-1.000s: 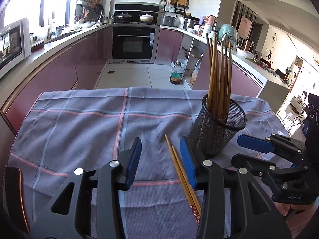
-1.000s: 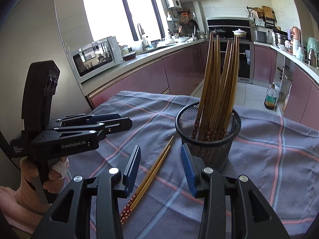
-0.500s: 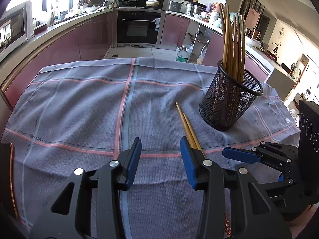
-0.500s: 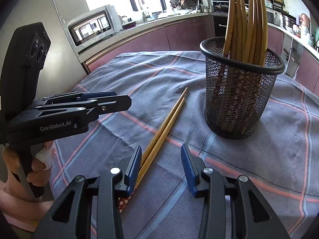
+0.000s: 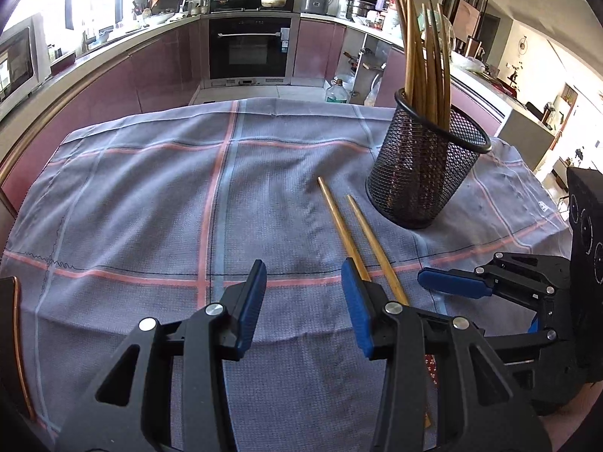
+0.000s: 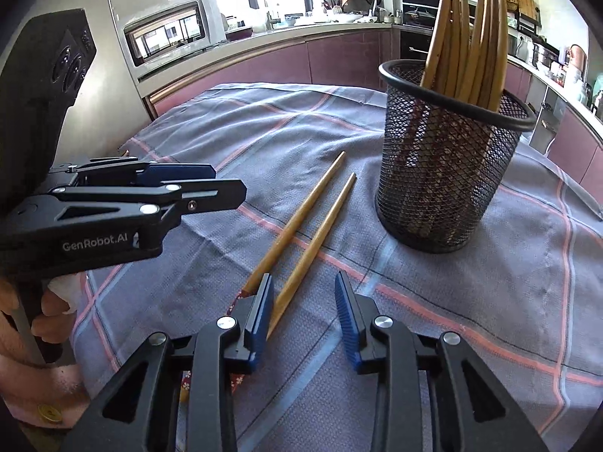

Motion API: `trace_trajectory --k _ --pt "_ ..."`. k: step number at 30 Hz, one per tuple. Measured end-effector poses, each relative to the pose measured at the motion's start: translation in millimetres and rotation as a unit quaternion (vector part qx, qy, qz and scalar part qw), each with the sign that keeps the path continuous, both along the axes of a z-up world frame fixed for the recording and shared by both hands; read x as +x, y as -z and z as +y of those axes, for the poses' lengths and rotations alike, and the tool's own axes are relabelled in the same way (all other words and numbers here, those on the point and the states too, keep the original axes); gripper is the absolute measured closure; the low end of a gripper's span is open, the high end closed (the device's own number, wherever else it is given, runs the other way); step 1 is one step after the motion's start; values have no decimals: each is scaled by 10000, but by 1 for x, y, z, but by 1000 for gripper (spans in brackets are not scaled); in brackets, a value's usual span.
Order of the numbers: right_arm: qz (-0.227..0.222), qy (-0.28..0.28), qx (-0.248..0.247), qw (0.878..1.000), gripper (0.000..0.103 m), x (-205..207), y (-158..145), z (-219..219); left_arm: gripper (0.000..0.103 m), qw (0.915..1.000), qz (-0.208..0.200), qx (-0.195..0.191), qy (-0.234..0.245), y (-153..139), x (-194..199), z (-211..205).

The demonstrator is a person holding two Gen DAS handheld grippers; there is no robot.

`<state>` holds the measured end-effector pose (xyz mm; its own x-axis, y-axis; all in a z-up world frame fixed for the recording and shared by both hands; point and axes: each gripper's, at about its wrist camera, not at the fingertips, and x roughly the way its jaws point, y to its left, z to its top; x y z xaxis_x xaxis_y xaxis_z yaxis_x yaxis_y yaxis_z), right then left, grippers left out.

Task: Organize utensils
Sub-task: 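Lower the left tool onto one chopstick and close while the right tool grasps the other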

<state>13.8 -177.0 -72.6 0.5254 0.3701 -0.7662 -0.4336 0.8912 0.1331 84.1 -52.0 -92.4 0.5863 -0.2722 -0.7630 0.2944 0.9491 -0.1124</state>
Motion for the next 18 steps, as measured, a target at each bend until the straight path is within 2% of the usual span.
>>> trace_trajectory --k 12,15,17,18 --pt "123 60 186 9997 72 4 1 -14 61 9978 181 176 605 14 0 -28" --pt "132 53 204 9997 72 4 1 -15 65 9970 246 215 696 18 1 -33" --pt "137 57 218 9997 72 5 0 -17 73 9965 338 217 734 22 2 -35" --pt "139 59 227 9996 72 5 0 -18 74 9962 363 206 764 23 2 -36"
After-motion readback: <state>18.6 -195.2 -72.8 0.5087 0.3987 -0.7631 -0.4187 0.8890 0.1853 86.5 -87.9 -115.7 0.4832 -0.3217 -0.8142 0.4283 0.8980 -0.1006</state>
